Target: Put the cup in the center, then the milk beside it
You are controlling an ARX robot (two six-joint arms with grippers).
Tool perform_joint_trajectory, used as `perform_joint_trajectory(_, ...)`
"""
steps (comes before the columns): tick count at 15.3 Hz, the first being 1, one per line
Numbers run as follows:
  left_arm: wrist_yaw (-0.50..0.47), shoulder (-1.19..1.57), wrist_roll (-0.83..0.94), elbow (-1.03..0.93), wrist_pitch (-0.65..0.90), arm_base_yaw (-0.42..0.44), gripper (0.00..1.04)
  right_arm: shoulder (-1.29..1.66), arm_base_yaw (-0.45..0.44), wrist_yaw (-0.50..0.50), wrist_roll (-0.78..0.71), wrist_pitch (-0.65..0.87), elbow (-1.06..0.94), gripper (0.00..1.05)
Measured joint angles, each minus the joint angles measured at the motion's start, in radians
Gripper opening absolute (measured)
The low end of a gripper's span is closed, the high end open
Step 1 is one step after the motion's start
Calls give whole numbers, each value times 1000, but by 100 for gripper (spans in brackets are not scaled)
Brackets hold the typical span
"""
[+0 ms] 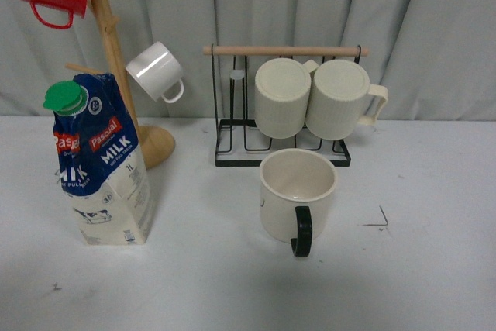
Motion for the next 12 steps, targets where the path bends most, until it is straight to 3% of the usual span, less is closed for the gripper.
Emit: perform_joint_trajectory(12, 0, 0, 0, 0, 0, 0, 98, -148, 0, 0, 0, -116, -28, 2)
